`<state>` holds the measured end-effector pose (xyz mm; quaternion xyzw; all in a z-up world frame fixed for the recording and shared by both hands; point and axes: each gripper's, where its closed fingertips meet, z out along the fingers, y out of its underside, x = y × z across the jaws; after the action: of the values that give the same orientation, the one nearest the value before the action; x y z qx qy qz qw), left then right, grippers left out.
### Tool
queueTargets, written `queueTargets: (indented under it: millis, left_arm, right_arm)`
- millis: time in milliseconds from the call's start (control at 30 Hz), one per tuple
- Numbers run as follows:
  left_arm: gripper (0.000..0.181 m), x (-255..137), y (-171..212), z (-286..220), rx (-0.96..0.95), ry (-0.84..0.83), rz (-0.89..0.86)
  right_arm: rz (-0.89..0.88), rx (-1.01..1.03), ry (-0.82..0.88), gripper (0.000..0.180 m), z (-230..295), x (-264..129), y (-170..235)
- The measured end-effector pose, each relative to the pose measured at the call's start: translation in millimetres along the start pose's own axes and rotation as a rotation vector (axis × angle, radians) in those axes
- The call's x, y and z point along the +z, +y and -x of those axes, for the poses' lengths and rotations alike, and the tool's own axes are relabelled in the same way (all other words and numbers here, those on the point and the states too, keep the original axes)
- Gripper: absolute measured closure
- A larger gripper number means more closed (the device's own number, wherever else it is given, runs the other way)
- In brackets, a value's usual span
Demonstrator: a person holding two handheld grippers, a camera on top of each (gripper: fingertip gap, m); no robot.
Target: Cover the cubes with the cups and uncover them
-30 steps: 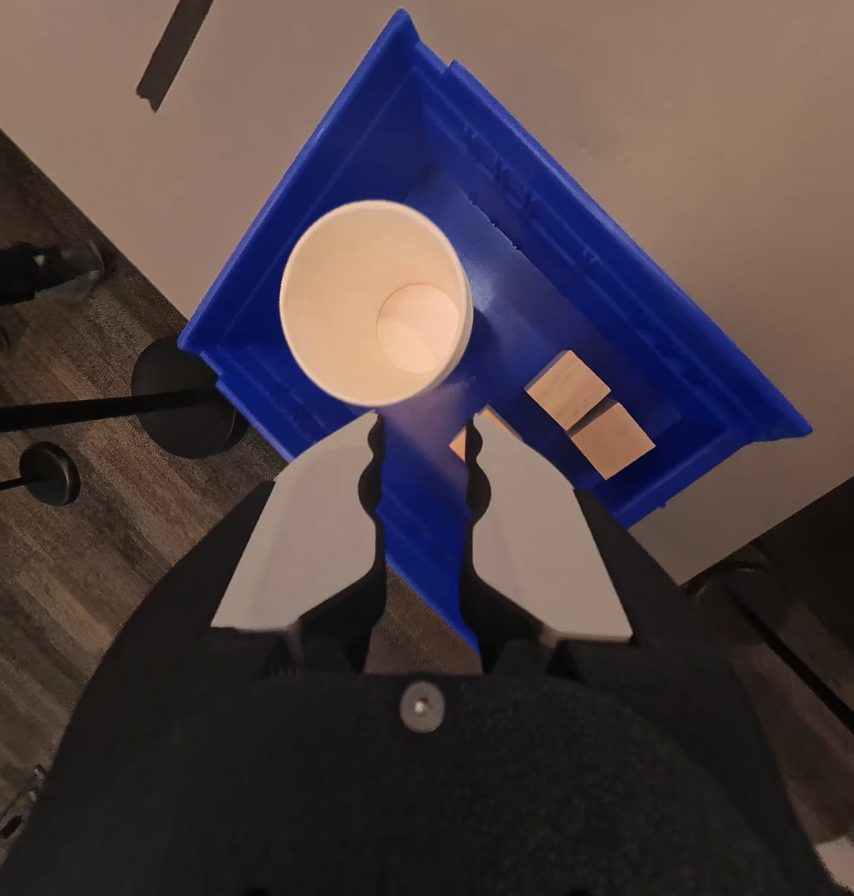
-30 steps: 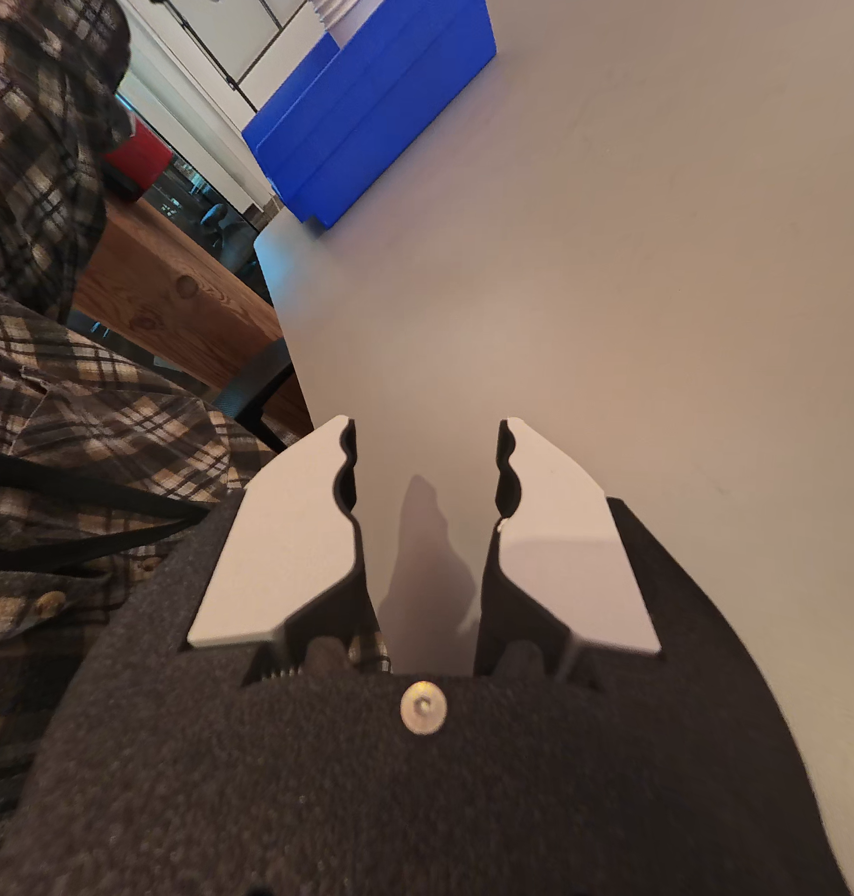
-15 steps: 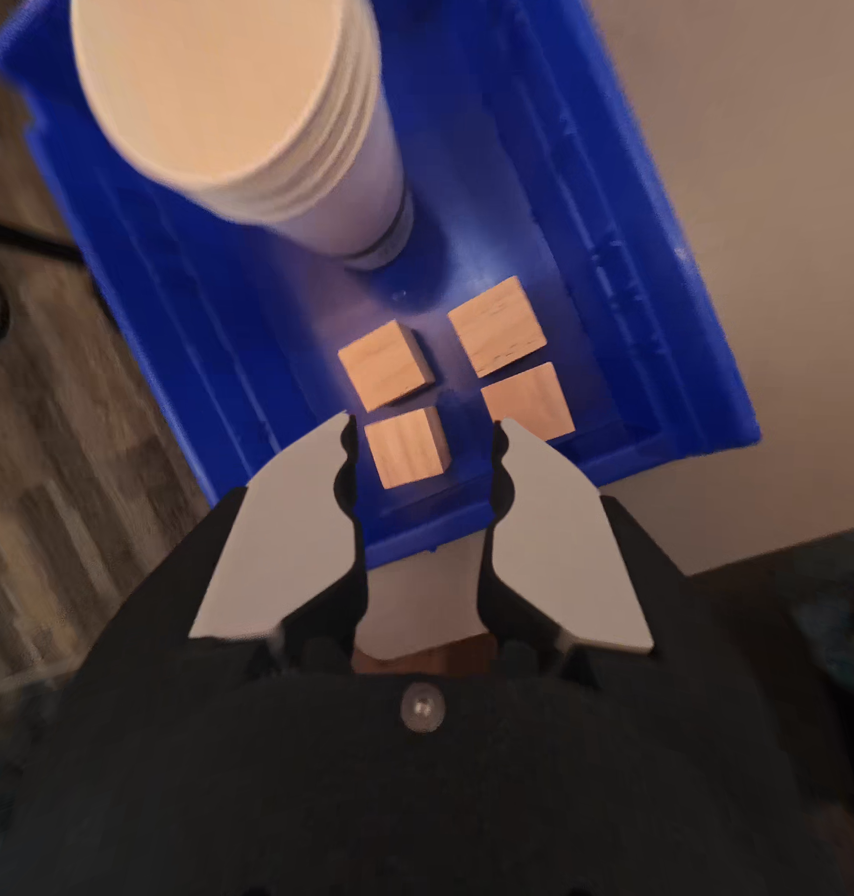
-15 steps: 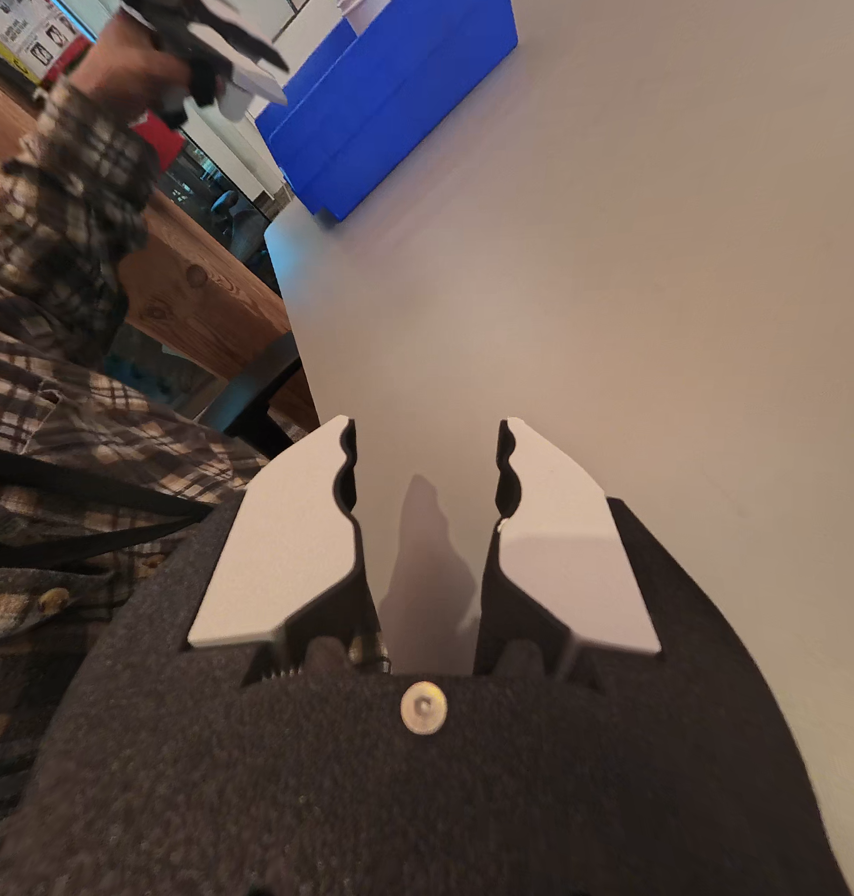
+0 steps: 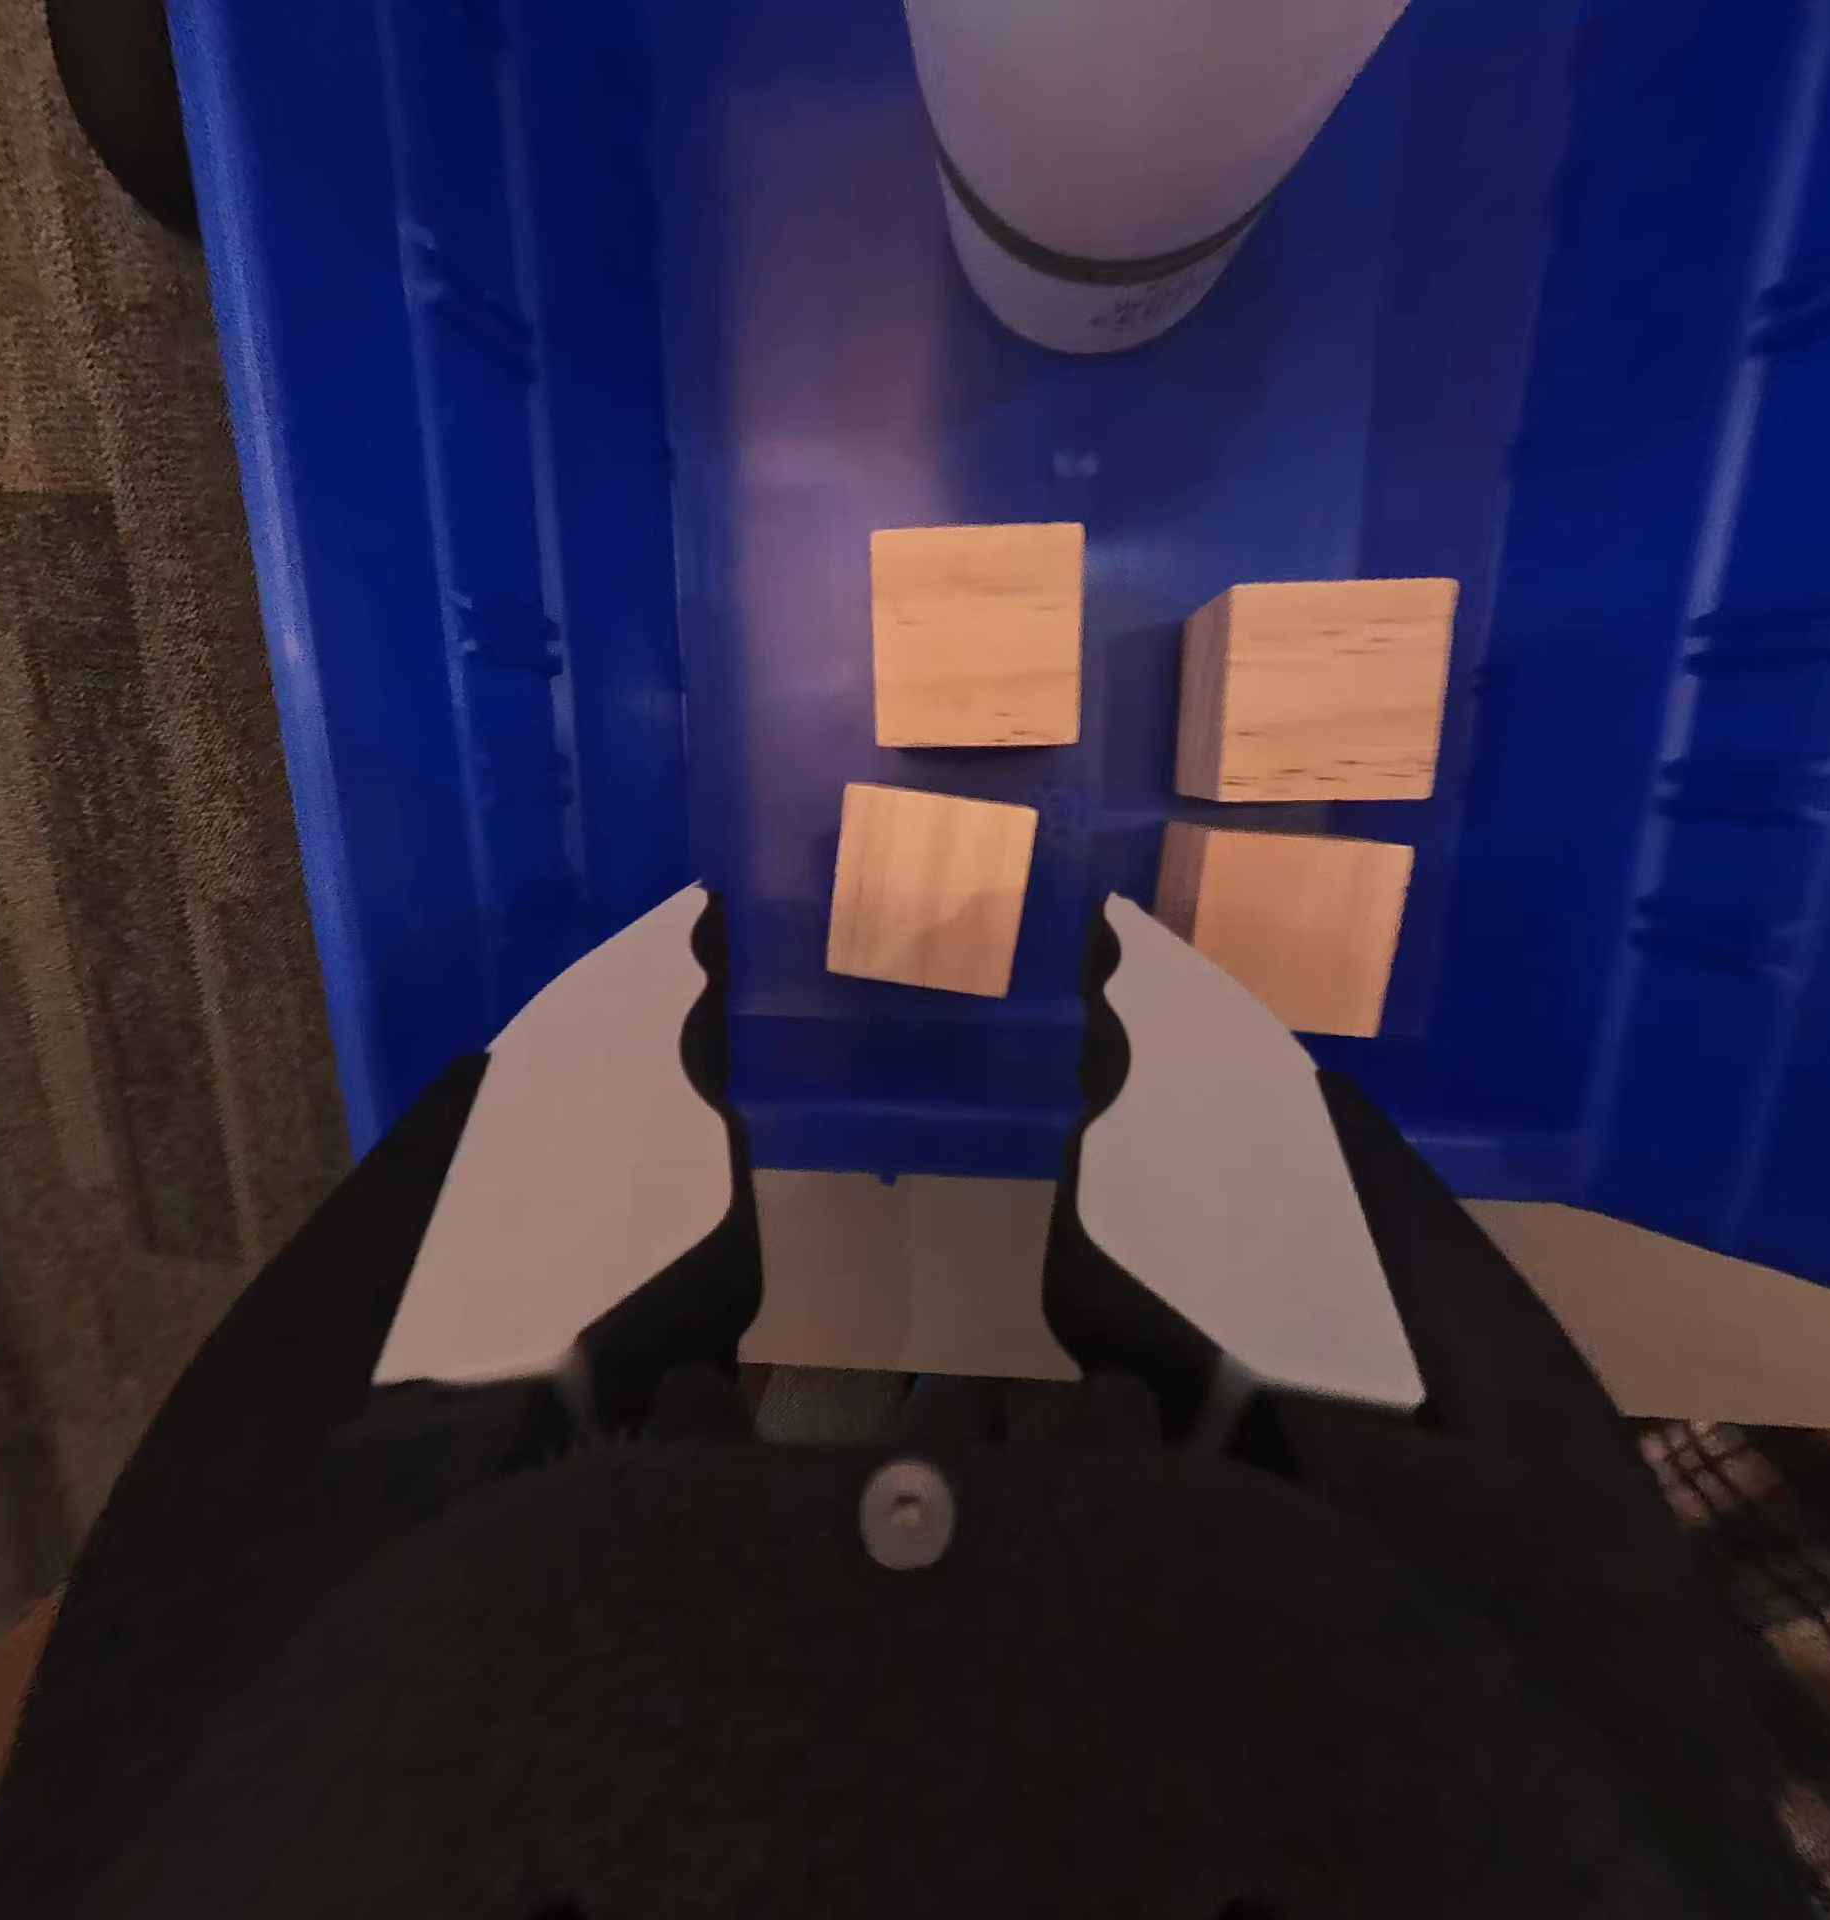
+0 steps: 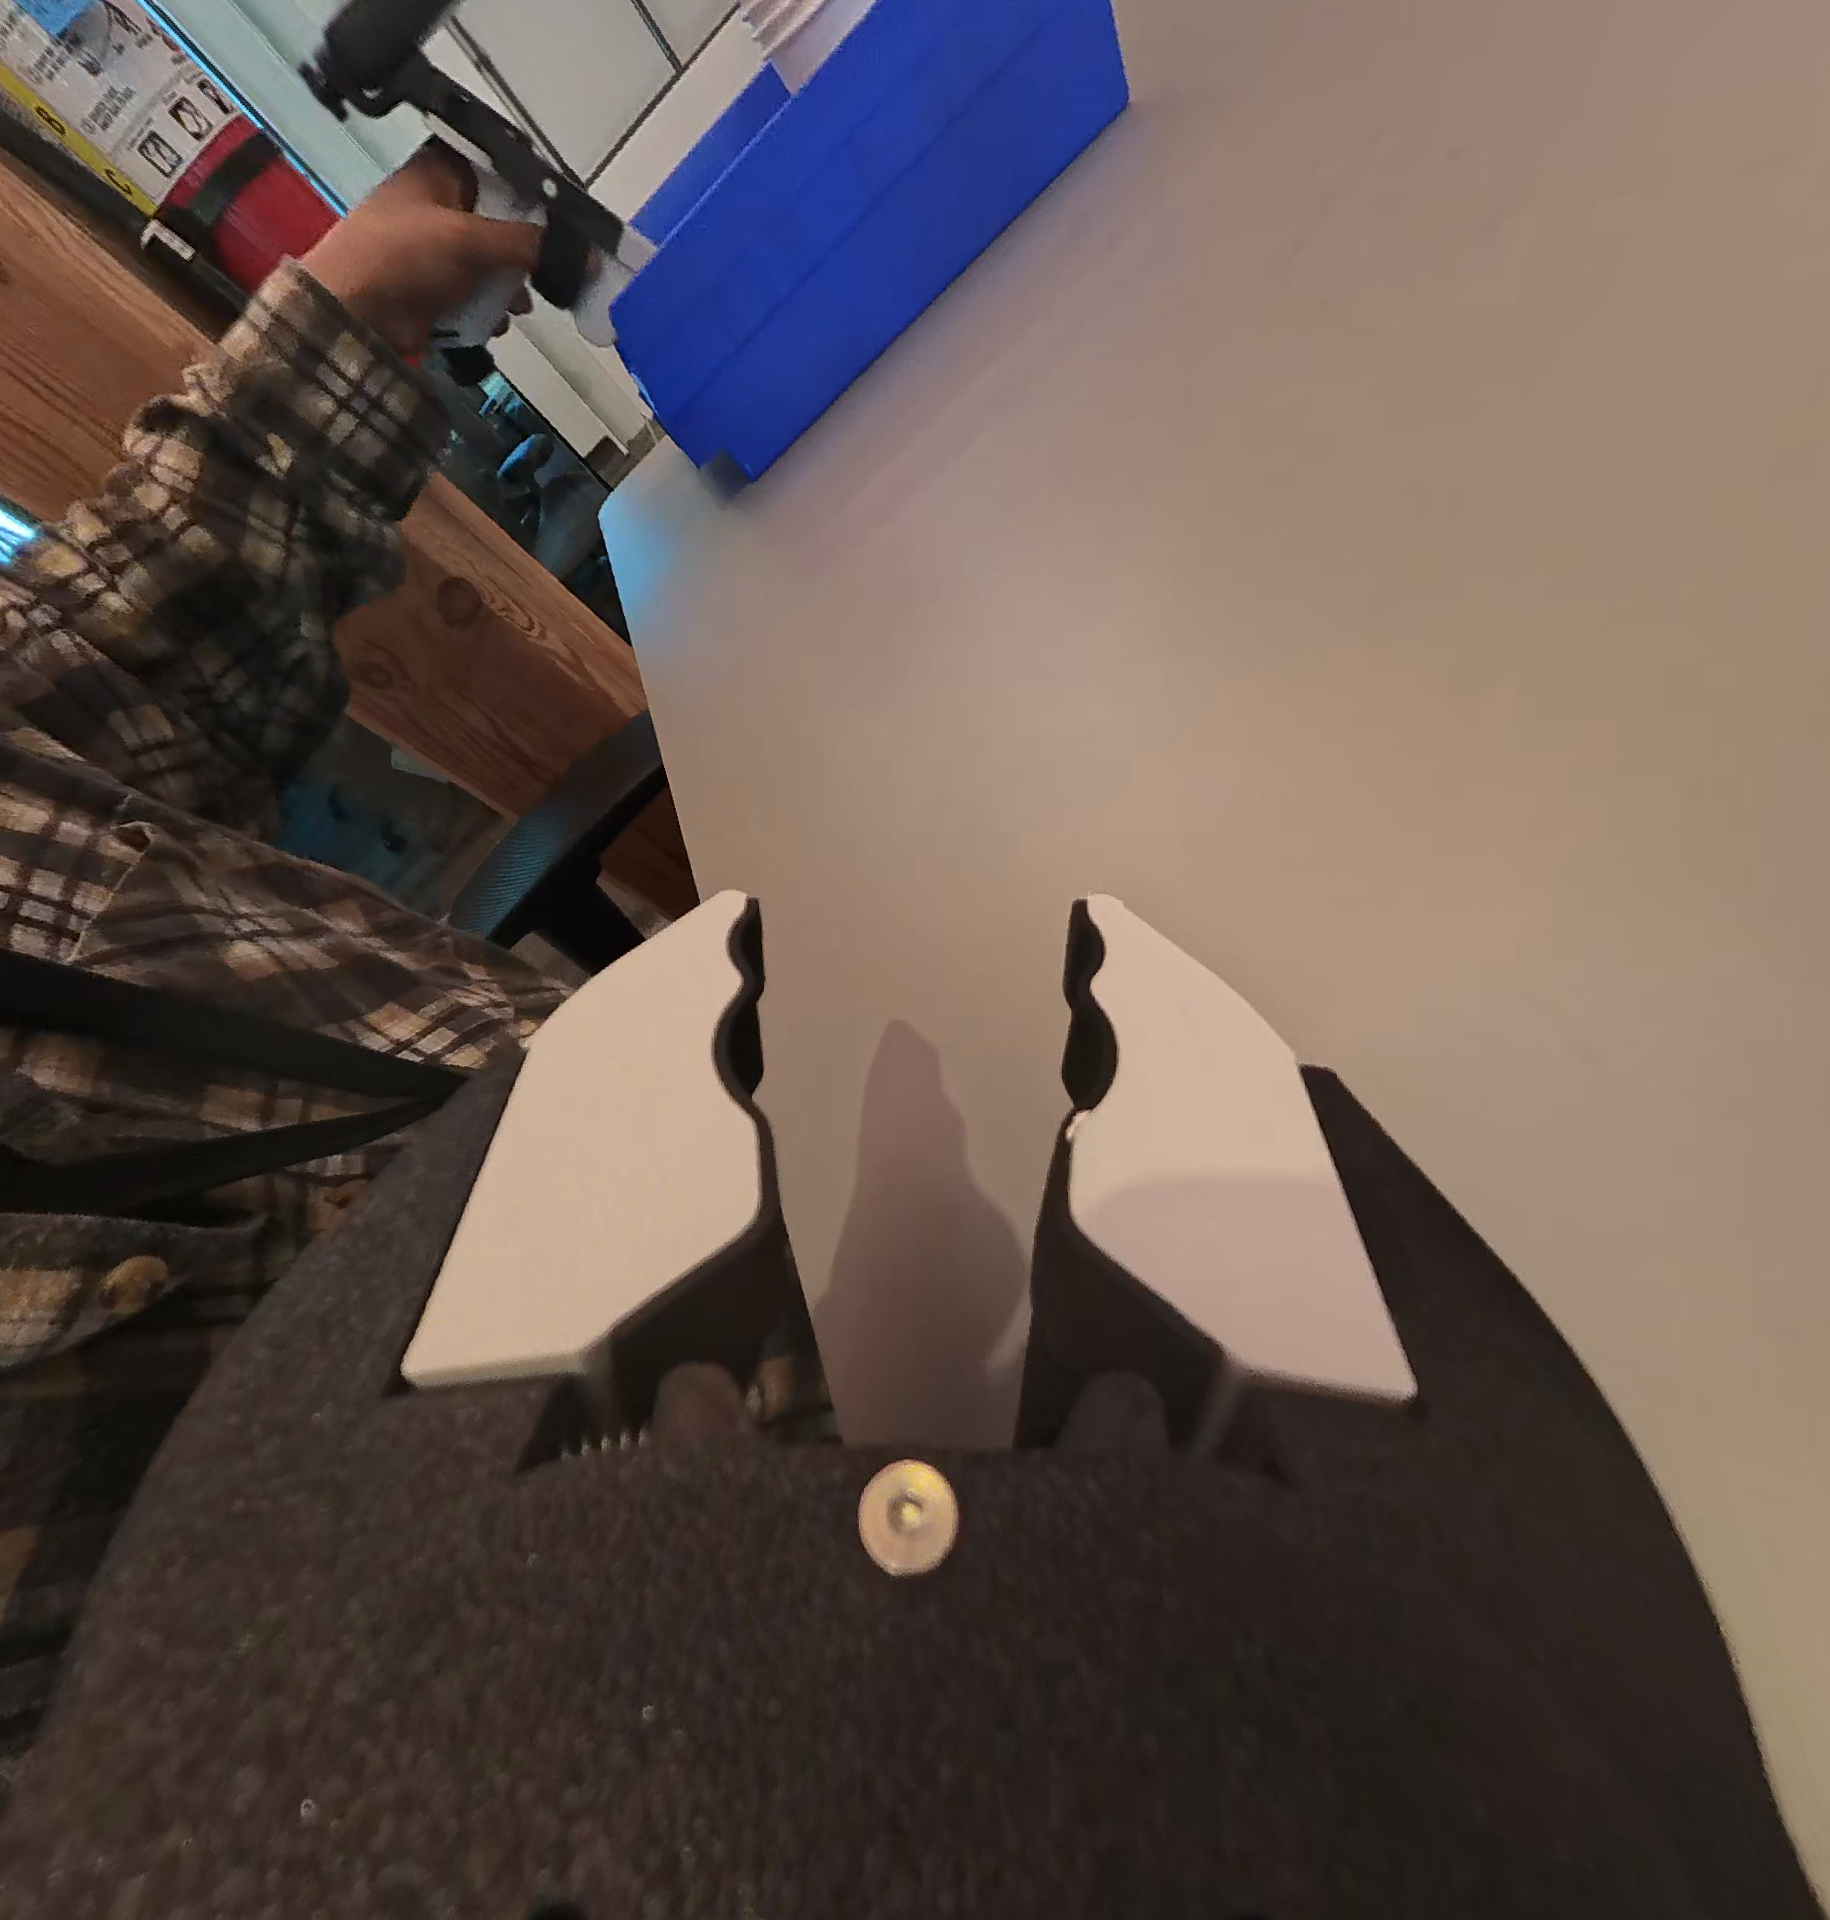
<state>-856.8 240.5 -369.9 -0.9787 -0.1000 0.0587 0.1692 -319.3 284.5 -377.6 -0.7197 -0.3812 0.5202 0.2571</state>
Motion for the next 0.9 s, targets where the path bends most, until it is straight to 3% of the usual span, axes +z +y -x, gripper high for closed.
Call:
queueTargets:
  millis: [267,333,367,533,767,900]
  left_arm:
    - [0.116,27,17,2,0.067,-0.005,0.179]
    - [0.13,32,23,-3,0.073,0.041,0.232]
    - [0.137,33,23,-7,0.072,0.074,0.24]
    - [0.137,28,17,-5,0.073,0.098,0.204]
    - [0.138,-53,-36,-10,0.222,0.068,-0.003]
    - [0.137,-100,-81,-75,0.566,0.138,-0.12]
  right_arm:
    - [-0.024,0.006,0.0,0.124,-3,-8,-1]
    - [-0.025,0.003,0.001,0.124,-3,-8,-1]
    - [-0.027,0.002,0.003,0.124,-2,-9,-1]
    - [-0.039,0.002,0.011,0.125,-2,-12,-3]
    - [-0.035,-0.012,0.02,0.125,1,-13,-5]
    - [-0.044,-0.015,0.016,0.125,6,-15,-8]
